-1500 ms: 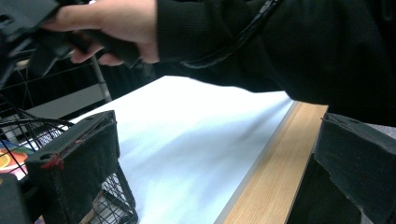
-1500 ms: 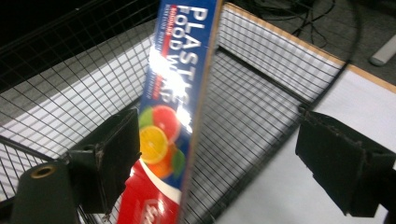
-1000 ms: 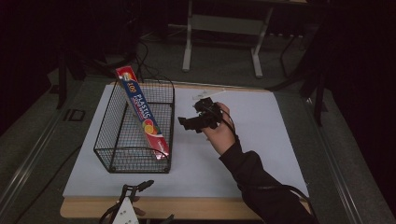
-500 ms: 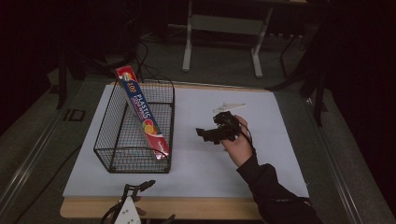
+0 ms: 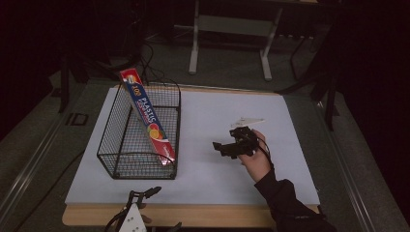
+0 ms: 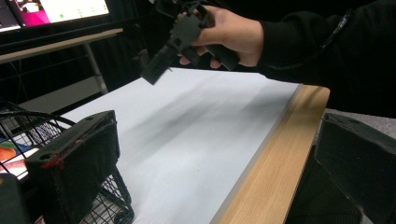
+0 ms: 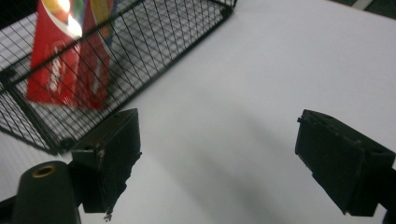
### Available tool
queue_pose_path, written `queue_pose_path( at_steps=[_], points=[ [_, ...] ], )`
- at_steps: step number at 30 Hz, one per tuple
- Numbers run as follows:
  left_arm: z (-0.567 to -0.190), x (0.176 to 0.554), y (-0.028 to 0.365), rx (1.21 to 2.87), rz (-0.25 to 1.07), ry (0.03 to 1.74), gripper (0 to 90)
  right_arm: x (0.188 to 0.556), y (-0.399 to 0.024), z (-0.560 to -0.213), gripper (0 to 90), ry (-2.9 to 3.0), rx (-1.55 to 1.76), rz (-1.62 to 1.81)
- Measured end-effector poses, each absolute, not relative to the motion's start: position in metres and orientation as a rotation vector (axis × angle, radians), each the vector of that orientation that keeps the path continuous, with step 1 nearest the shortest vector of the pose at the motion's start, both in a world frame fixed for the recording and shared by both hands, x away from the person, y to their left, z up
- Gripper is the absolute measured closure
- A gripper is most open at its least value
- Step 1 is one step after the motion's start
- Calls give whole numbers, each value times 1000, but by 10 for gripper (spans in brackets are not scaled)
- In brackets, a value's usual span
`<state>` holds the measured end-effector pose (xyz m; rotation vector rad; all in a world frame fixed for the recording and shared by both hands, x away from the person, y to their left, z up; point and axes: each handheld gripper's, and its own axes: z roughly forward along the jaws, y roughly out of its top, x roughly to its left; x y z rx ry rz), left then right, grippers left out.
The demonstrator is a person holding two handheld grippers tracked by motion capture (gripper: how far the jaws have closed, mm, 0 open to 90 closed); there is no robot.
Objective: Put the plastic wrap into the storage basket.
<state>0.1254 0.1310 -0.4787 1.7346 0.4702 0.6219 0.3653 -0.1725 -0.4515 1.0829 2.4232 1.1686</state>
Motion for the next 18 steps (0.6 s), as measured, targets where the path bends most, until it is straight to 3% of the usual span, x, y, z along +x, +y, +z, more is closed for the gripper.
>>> queue_pose_path(
  at_steps=[18],
  points=[
    [-479, 126, 130, 1745, 622, 467, 4, 344, -222, -477, 143, 2438, 1136, 1158]
  ],
)
